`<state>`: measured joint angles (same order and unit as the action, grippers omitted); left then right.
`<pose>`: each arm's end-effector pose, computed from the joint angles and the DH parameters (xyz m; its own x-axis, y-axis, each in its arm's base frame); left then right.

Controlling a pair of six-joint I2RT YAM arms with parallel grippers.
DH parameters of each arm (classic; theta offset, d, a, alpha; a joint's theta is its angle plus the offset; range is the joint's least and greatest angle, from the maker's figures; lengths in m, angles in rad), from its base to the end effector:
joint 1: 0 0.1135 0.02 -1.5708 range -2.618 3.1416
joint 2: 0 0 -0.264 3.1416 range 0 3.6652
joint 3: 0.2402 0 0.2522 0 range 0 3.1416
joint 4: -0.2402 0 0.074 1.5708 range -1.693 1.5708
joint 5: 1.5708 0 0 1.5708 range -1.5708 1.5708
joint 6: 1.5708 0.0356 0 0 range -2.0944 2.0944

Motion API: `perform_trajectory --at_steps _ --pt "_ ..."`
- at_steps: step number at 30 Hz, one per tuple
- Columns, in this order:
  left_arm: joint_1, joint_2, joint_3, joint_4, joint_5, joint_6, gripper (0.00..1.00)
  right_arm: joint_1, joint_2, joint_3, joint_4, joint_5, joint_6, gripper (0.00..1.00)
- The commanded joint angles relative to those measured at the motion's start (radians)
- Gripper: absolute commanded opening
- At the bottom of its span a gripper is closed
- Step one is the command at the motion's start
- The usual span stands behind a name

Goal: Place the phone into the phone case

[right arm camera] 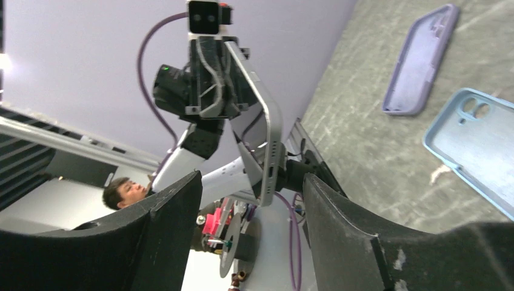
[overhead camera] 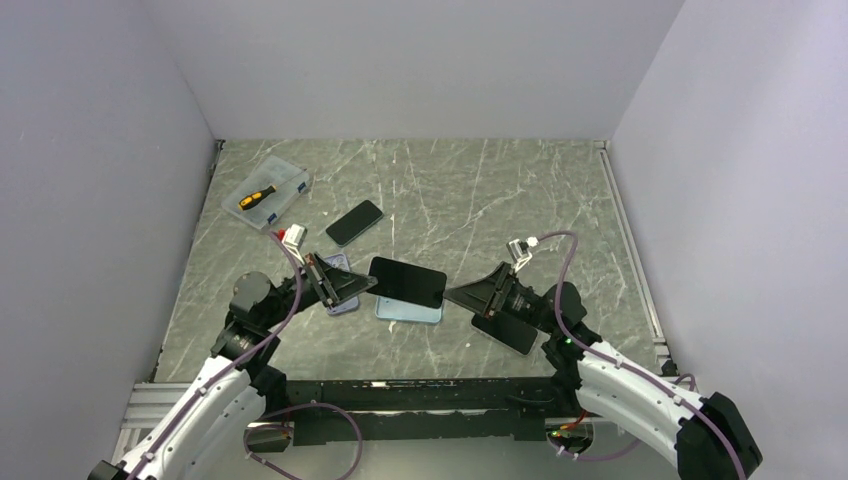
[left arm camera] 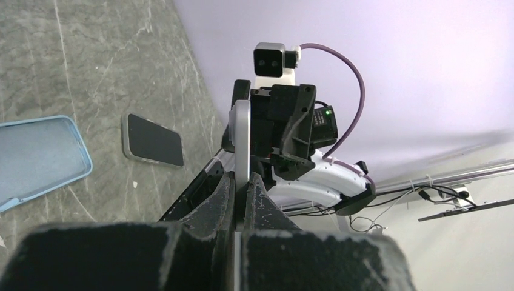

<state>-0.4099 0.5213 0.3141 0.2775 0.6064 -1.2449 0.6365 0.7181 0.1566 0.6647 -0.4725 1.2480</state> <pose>0.1259 -0.0768 0.2605 -0.7836 -0.5083 -0.3573 0.3328 0.1422 -0.9322 0.1236 0.1115 0.2184 -0.8209 0.4433 -0.3600 -0.3619 0.0837 0.9284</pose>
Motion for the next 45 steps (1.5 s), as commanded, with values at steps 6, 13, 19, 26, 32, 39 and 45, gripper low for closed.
perform_trajectory --at_steps 6,13,19,26,32,39,45 --pt "-0.005 0.024 -0.018 0.200 0.042 -0.077 0.00 0.030 0.045 0.029 0.224 -0.025 0.049 0.57" --pt "-0.010 0.038 -0.021 0.222 0.052 -0.079 0.00 0.050 0.076 0.037 0.275 -0.013 0.052 0.49" --pt "-0.013 0.048 -0.026 0.239 0.064 -0.085 0.00 0.068 0.110 0.048 0.314 -0.010 0.056 0.36" --pt "-0.018 0.047 -0.026 0.221 0.069 -0.075 0.00 0.081 0.112 0.053 0.291 0.007 0.044 0.00" --pt "-0.019 0.057 -0.018 0.135 0.084 -0.044 0.03 0.087 0.073 0.059 0.237 0.029 0.003 0.00" --pt "-0.019 0.026 0.041 -0.097 0.055 0.082 0.59 0.089 -0.033 0.131 -0.045 0.076 -0.123 0.00" --pt "-0.018 0.037 0.179 -0.451 -0.043 0.291 0.91 0.085 -0.076 0.243 -0.284 0.082 -0.253 0.00"
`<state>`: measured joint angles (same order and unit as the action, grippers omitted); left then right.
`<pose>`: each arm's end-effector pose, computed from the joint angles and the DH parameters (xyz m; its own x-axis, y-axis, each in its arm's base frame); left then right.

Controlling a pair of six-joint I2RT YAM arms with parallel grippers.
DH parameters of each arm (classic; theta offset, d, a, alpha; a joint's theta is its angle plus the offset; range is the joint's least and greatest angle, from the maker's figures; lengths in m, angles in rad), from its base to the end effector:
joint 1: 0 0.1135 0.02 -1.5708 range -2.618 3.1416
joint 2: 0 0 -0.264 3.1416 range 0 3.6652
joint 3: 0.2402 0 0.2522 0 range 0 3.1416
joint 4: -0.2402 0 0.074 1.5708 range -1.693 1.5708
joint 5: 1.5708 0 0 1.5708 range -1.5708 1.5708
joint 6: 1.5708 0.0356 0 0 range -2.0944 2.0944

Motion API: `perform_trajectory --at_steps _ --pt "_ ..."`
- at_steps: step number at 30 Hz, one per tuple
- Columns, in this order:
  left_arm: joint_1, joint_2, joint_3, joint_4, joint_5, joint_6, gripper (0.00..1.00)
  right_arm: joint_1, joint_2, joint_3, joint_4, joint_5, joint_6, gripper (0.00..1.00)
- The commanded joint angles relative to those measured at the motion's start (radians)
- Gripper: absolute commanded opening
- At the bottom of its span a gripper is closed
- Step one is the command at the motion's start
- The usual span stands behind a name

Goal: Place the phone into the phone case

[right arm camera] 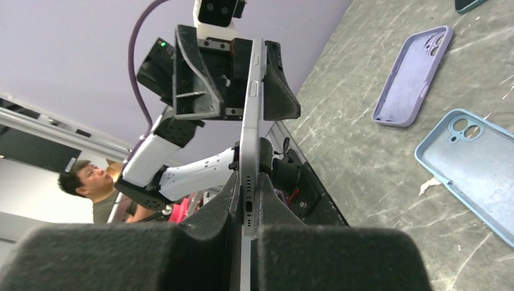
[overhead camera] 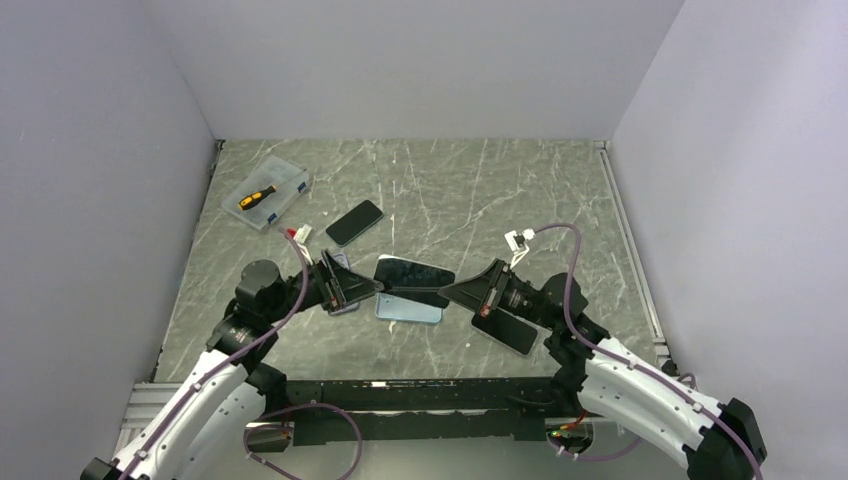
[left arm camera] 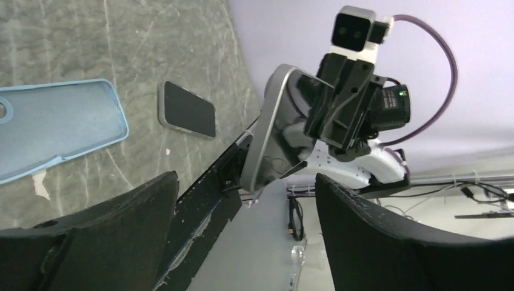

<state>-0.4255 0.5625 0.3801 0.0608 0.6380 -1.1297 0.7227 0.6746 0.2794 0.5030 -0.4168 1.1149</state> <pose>0.1281 -0.0814 0.2564 -0.8339 -0.4196 -0.3585 0.2716 0.2535 -0.9284 0.1172 0.1225 0.2509 -0.7785 0.4081 -0.4768 -0.4716 0.1208 0.8735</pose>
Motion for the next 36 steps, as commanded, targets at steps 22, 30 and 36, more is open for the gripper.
perform_trajectory --at_steps 22,30,36 --pt "-0.003 0.266 0.126 -0.284 -0.225 0.406 0.94 -0.118 0.262 0.449 -0.778 -0.093 -0.448 0.00" --pt "-0.002 0.388 0.088 -0.191 -0.247 0.400 0.89 -0.151 0.351 0.392 -0.630 -0.155 -0.333 0.00" --pt "-0.003 0.469 0.101 -0.161 -0.300 0.405 0.87 -0.154 0.442 0.360 -0.509 -0.175 -0.256 0.00"
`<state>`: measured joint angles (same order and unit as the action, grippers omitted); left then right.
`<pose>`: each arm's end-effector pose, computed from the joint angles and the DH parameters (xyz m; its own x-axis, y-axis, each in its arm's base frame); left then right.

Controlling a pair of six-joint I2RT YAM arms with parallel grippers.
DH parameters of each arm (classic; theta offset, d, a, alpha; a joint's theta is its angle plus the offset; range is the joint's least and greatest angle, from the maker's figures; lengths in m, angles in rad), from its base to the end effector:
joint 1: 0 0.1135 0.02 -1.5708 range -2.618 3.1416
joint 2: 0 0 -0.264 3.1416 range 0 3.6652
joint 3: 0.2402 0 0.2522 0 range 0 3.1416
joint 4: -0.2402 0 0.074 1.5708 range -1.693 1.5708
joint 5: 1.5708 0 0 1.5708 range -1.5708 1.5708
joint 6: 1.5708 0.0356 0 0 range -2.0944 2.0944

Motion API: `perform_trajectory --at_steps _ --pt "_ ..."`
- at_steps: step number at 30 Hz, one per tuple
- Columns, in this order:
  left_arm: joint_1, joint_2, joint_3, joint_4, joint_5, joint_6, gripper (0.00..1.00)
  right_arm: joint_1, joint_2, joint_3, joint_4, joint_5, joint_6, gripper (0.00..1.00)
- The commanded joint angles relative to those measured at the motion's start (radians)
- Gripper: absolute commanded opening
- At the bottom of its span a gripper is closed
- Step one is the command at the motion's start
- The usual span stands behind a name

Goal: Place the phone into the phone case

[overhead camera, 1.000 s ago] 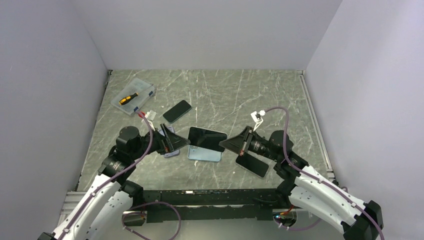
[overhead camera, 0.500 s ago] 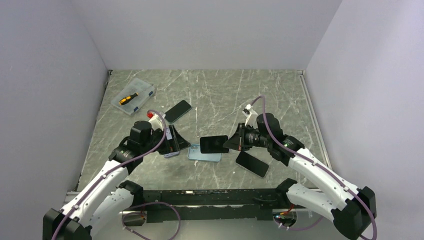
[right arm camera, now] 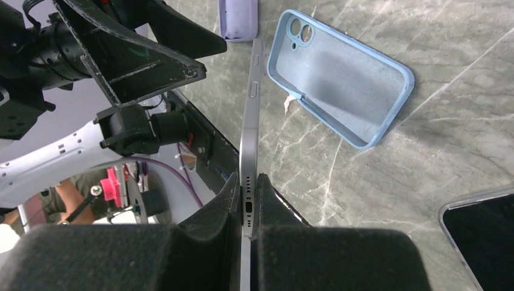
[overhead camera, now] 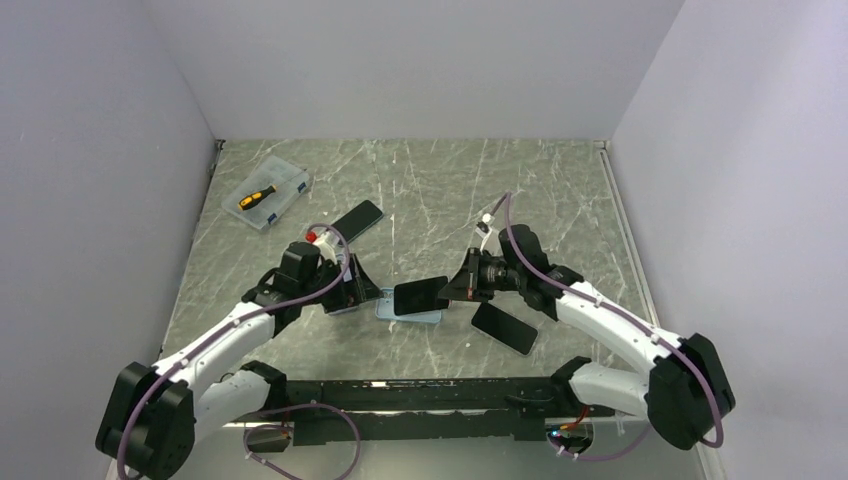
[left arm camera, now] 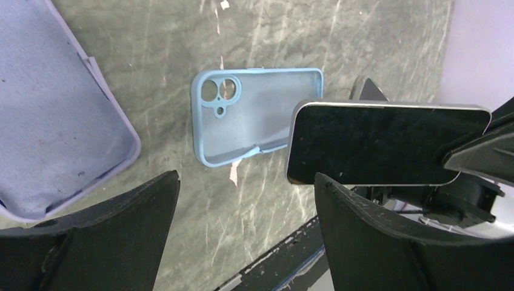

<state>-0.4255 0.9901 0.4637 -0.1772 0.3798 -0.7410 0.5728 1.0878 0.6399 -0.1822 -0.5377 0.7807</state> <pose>0.1756 -0.0941 0.1938 -0.8674 -0.2952 -0.4007 0.0750 0.7183 -0.6917 0.1823 0.1393 0.2337 -0.9241 0.1233 -0.3616 -0.2293 0.5782 0.7830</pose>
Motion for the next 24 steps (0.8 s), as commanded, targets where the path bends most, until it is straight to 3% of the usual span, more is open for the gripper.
perform_trajectory --at_steps 1,24 --pt "-0.003 0.059 0.020 0.090 -0.040 0.013 0.86 -0.005 0.041 0.001 0.191 -0.053 0.085 0.00" --pt "-0.004 0.354 0.064 0.282 0.056 0.002 0.77 -0.005 0.307 -0.045 0.448 -0.075 0.189 0.00"
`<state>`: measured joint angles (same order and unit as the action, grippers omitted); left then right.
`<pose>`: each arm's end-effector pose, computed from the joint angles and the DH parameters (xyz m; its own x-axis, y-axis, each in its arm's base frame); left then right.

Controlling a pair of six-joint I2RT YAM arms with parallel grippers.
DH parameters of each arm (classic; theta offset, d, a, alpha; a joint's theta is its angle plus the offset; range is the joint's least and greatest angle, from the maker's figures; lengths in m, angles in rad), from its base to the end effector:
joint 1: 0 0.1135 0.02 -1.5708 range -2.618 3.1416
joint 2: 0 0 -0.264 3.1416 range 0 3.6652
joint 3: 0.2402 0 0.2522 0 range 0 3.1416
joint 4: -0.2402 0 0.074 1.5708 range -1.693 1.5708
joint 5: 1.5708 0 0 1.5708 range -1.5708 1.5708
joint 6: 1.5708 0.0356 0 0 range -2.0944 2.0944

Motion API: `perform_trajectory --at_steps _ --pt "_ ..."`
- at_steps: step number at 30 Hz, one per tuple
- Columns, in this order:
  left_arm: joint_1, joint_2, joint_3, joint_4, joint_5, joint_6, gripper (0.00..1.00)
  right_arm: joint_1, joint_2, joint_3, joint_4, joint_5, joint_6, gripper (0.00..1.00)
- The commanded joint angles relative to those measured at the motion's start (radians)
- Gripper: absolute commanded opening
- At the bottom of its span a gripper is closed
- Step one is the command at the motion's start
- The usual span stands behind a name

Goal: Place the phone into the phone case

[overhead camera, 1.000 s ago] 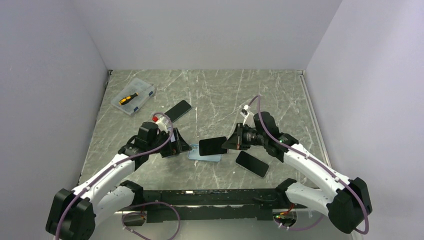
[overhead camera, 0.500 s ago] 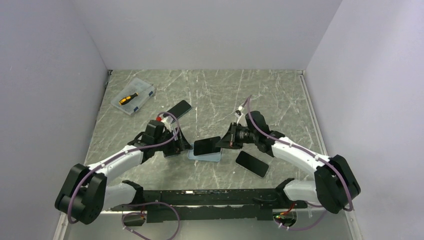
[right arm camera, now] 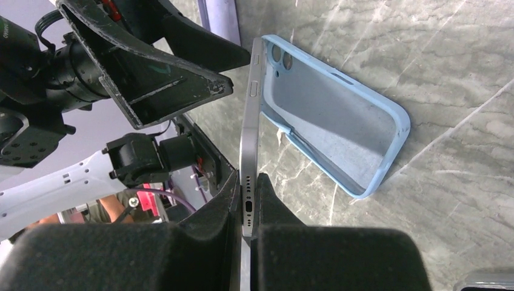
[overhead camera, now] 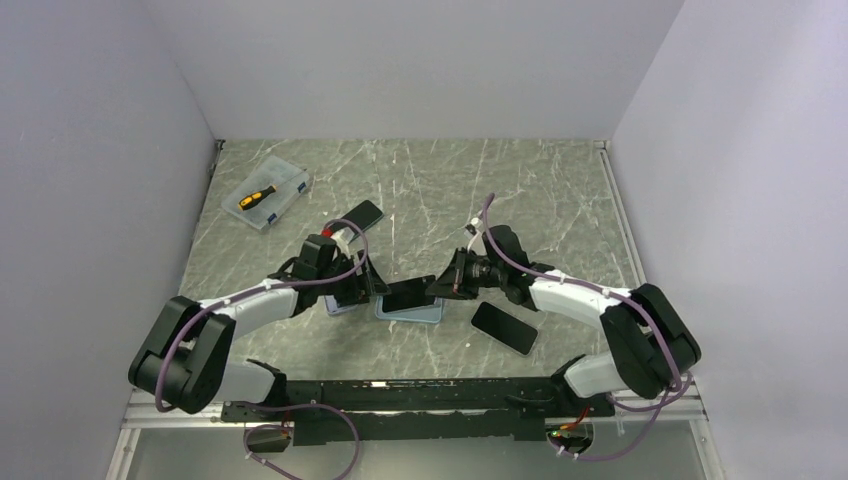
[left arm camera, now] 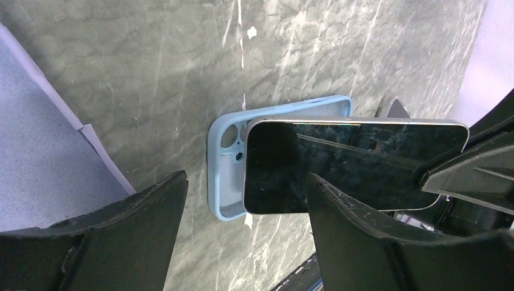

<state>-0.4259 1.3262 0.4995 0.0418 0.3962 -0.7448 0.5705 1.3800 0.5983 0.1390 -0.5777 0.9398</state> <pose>0.2144 -0.1124 0.1546 -0.9001 -0.2783 -0.3353 0.0268 0.7327 -0.6801 0.2160 0.1617 0.1805 -0.9600 0.1877 -0.2080 -0.0766 0.5380 0.8394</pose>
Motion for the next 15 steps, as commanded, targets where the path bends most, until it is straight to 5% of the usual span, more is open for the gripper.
perform_trajectory --at_steps 1,15 --pt "-0.004 0.019 0.028 0.064 0.042 0.005 0.77 -0.003 0.025 -0.006 0.135 -0.035 0.032 0.00" --pt "-0.040 -0.004 -0.021 0.085 0.098 -0.020 0.75 -0.004 0.112 -0.054 0.220 -0.059 0.069 0.00"
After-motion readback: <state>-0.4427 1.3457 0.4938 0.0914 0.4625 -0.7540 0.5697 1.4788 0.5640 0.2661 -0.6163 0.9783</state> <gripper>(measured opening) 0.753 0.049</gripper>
